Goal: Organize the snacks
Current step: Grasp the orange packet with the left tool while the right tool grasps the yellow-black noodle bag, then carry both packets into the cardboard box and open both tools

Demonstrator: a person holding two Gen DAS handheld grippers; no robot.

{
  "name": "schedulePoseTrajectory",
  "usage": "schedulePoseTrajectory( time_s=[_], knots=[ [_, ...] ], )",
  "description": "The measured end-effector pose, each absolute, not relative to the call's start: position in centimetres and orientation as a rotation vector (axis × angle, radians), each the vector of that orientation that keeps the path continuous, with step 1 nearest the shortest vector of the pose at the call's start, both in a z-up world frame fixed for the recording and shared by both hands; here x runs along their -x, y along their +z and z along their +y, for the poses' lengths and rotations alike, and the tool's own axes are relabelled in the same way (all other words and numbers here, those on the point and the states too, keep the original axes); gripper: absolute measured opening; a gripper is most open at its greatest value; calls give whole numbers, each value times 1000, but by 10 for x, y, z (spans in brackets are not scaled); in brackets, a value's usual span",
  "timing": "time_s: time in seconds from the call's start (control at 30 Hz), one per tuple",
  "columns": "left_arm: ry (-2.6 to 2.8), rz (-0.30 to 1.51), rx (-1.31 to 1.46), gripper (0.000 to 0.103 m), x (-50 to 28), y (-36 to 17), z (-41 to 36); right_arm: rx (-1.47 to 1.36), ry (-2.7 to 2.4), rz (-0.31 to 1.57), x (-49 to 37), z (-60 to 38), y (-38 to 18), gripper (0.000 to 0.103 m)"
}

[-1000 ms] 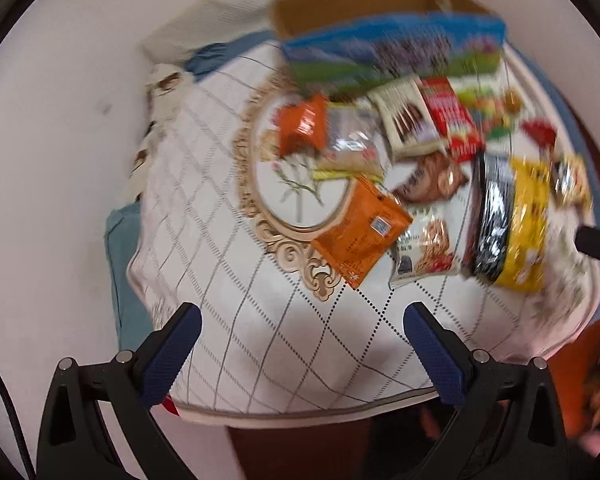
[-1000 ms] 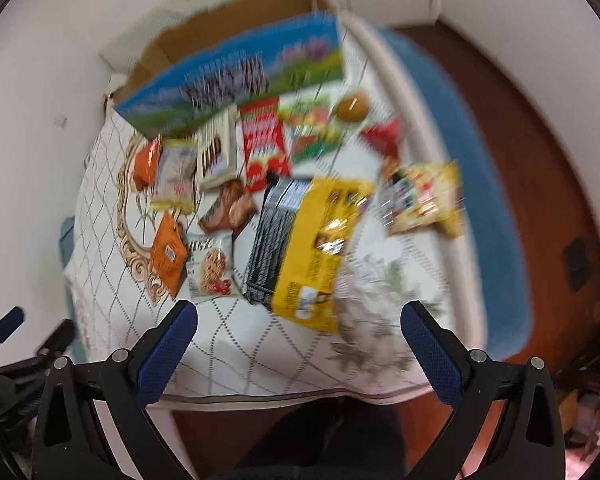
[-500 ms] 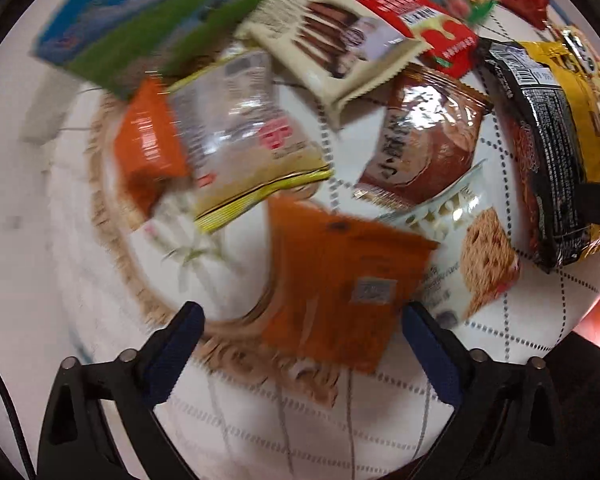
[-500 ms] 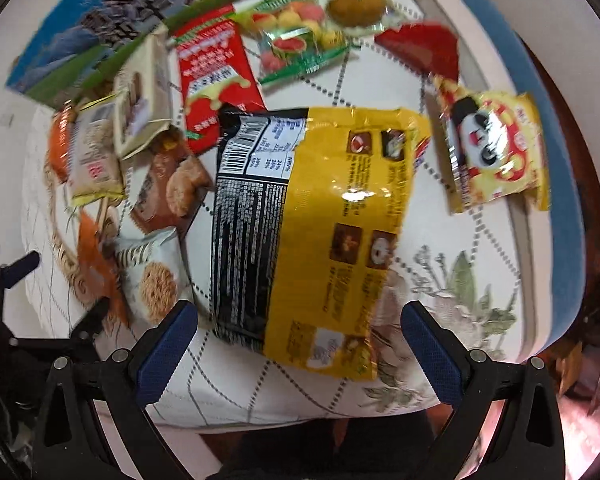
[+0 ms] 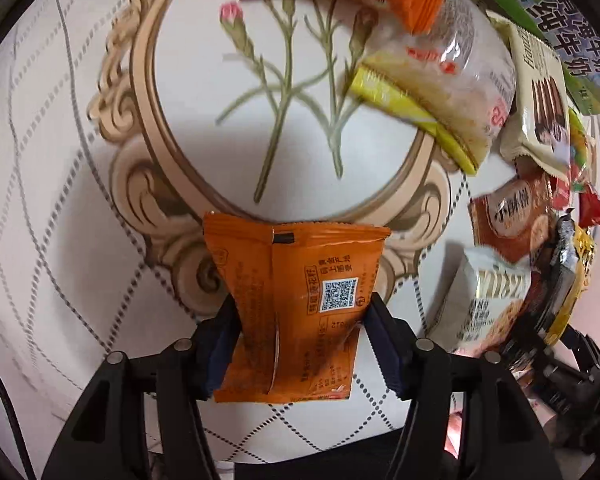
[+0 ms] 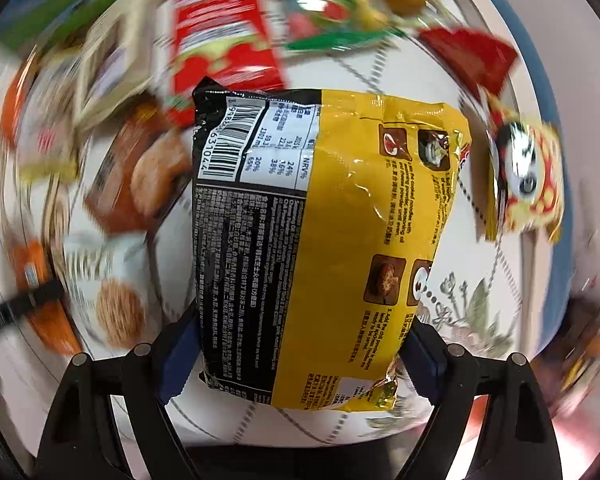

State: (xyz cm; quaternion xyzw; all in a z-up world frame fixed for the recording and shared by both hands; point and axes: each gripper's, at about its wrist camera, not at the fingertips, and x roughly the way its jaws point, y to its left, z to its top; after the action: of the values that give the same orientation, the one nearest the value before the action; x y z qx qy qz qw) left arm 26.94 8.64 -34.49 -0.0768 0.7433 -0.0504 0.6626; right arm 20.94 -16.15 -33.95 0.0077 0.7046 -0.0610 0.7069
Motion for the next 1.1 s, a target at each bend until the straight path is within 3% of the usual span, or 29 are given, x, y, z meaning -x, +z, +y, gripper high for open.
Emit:
schedulePoseTrajectory(
  time_s=[0.1, 0.3, 0.37, 0.57, 0.73, 0.97, 1.1],
  knots=[
    [-163, 1677, 116, 69, -264, -348, 77, 31, -68, 1604, -208, -153, -347, 89],
    [-179, 1656, -31, 70, -251, -345, 55, -137, -102, 1588, -216, -182, -354, 92],
    [-151, 1636, -26, 59, -245, -343, 54, -165, -134, 1587, -220, -188, -360, 92],
    [-93, 1605, 45, 51, -208, -322, 67, -178, -128, 1549, -220, -195, -369, 86],
    [-58, 1596, 121, 50, -183, -297, 73, -184, -74, 1536, -197, -196, -343, 86],
    [-135, 1508, 213, 50, -181, -211, 52, -226, 41, 1448, -190, -221, -280, 86],
    [-218, 1415, 227, 50, -220, -153, 28, -240, 125, 1361, -214, -234, -224, 86]
  ],
)
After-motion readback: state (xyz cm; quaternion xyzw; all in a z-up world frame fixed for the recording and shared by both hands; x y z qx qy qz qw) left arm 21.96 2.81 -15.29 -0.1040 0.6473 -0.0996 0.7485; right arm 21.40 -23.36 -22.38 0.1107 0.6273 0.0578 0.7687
